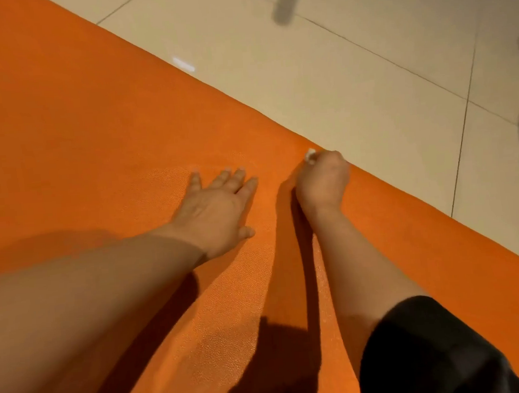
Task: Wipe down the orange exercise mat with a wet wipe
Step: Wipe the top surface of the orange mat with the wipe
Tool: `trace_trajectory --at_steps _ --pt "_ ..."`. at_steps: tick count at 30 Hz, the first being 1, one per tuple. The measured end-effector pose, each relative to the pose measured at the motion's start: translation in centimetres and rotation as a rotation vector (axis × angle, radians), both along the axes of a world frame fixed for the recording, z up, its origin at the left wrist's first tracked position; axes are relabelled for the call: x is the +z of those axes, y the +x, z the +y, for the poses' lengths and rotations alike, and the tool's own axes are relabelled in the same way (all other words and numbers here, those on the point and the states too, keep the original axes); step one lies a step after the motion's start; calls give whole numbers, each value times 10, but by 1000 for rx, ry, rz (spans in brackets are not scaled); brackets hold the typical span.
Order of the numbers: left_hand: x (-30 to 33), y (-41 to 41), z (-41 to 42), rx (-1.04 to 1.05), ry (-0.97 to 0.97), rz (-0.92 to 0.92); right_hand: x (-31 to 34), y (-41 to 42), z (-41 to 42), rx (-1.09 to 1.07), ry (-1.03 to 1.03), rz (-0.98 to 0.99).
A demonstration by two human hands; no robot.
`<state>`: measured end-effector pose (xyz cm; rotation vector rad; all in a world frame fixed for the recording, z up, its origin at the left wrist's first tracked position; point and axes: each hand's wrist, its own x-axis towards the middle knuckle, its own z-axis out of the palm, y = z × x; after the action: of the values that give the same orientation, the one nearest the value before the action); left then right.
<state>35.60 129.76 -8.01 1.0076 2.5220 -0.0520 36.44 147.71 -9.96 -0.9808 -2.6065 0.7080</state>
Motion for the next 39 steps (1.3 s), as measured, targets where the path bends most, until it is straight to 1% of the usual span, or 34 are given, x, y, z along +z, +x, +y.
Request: trace_trajectory --at_steps 2,3,4,6,8,10,11,12,14,16,17,18,20,22,23,24,26,28,30,33,35,36,37,39 --pt "-2 10 -5 77 -48 6 5 -11 -29 214 -4 19" --pt "-3 12 -4 95 -54 -6 6 -13 -33 280 13 5" --pt "-3 12 -3 98 -55 -21 7 -12 -28 289 40 -16" --pt "0 8 -1 91 -62 -59 4 4 -1 163 91 -42" --pt "3 7 1 88 -74 -90 0 29 28 -46 141 -67" --pt "4 5 2 76 -81 -106 -1 41 32 -165 162 -77" --pt "6 4 2 72 -82 -110 -2 37 23 -169 137 -50" --pt "6 3 1 69 -82 -112 -3 30 9 -121 97 -16" --pt "8 1 0 52 -77 -112 -3 19 -24 74 47 42" --pt "9 -3 -3 38 -57 -129 -3 22 -35 210 26 15" --pt "11 -5 -5 27 -46 -146 -2 29 -29 206 34 -18" --pt "13 -6 -9 12 -39 -152 -2 37 -18 154 40 -37" --pt "17 -4 -21 -19 -46 -105 -1 53 1 -15 73 -59" --pt "16 6 -35 -15 -79 -45 1 57 -2 -136 91 -65" --pt "14 13 -40 9 -91 -29 2 53 -12 -138 69 -42" --pt "12 20 -43 34 -99 -20 1 47 -27 -89 31 -14" --pt "7 30 -43 58 -103 -9 1 40 -58 100 -25 45" --pt "7 33 -43 52 -111 14 2 42 -71 250 -27 24" --pt "10 36 -49 38 -126 18 2 53 -57 229 21 -36" --pt "12 46 -63 35 -148 8 4 79 -24 9 85 -96" --pt "11 55 -72 41 -157 13 3 84 -27 -109 72 -97" --pt "9 59 -75 46 -155 18 3 82 -39 -104 50 -86" --pt "9 62 -75 53 -146 24 2 78 -55 -51 29 -71" --pt "7 67 -75 63 -123 37 0 75 -91 138 9 -24"
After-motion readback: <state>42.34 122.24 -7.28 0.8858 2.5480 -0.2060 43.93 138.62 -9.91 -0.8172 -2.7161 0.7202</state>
